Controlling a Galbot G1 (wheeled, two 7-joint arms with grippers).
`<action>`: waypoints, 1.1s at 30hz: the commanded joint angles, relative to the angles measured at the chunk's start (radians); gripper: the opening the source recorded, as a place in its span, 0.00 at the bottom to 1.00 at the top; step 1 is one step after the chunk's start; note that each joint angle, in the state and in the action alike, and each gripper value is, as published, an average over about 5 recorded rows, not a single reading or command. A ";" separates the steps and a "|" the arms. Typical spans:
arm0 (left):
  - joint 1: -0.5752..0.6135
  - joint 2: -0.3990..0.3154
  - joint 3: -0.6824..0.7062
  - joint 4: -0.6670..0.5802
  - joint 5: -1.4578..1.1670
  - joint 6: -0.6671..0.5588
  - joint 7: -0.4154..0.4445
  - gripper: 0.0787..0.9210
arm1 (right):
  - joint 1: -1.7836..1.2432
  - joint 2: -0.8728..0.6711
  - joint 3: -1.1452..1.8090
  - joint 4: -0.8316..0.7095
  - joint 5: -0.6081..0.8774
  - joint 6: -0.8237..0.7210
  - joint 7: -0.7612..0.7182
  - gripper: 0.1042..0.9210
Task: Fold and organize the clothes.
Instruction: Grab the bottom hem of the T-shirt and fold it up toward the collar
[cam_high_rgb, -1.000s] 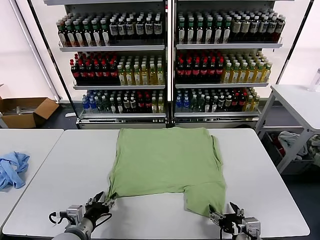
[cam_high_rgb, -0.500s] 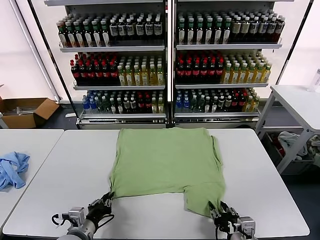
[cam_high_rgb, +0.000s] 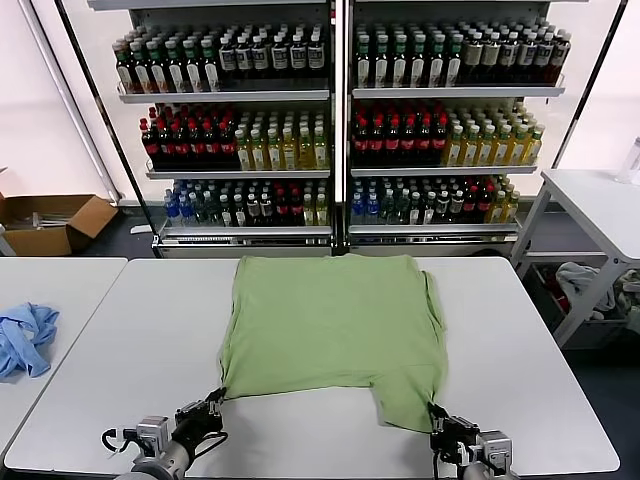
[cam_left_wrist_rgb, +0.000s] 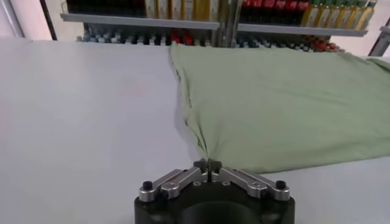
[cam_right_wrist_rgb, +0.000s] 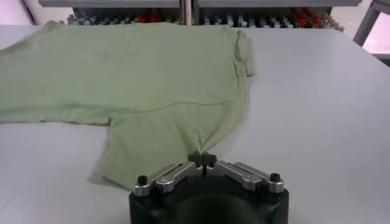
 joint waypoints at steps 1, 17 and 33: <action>0.004 0.038 -0.073 -0.106 -0.040 -0.004 -0.036 0.00 | -0.014 -0.074 0.093 0.137 0.005 0.003 0.004 0.00; -0.402 0.026 0.072 0.074 -0.093 0.050 -0.078 0.00 | 0.369 -0.162 0.035 -0.098 -0.002 0.001 -0.098 0.00; -0.636 -0.049 0.193 0.367 0.009 0.047 -0.072 0.00 | 0.709 -0.118 -0.230 -0.449 -0.043 0.013 -0.176 0.00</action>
